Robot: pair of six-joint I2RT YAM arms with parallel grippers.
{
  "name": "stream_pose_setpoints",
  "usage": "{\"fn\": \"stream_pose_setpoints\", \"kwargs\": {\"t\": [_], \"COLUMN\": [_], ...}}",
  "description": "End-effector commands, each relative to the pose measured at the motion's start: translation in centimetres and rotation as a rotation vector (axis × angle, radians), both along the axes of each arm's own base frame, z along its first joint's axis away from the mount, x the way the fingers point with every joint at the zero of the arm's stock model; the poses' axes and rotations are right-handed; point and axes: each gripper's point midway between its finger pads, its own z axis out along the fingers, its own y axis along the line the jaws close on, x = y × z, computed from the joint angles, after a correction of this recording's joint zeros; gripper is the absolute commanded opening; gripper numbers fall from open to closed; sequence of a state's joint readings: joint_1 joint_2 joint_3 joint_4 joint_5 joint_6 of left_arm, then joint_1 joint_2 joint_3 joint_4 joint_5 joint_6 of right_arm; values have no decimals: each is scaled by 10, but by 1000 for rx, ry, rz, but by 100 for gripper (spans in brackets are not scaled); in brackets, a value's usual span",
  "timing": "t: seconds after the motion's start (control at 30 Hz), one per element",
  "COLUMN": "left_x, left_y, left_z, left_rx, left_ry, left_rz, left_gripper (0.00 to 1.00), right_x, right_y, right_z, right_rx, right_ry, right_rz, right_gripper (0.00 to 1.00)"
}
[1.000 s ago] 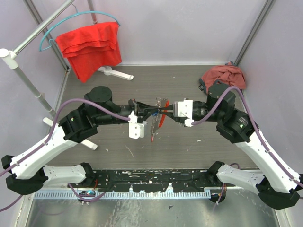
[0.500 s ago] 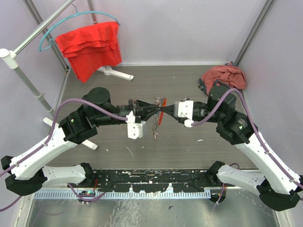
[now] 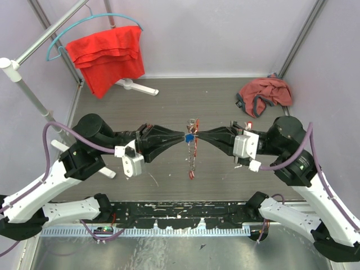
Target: Put the keys on the keyring
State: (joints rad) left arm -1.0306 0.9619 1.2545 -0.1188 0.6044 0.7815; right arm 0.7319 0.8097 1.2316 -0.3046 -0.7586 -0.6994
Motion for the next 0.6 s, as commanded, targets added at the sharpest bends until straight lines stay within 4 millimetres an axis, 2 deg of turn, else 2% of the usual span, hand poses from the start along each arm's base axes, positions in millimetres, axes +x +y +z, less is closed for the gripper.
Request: {"fn": "stream_pose_setpoints", "kwargs": {"t": [0.0,0.23,0.57], "left_x": [-19,-31,-32], "left_y": [2,0,-5], "left_z": [15,26,33], "left_rx": [-66,-120,-138], "left_ry": [6,25,78], "left_rz": [-92,-173,-203], "left_gripper": [19,19,20], "right_x": [-22,-34,-42], "right_y": [-5,-6,-5], "right_z": [43,55,64], "right_rx": [145,203,239], "right_ry": [-100,-114,-125], "right_rz": [72,130,180], "right_gripper": [1,1,1]}}
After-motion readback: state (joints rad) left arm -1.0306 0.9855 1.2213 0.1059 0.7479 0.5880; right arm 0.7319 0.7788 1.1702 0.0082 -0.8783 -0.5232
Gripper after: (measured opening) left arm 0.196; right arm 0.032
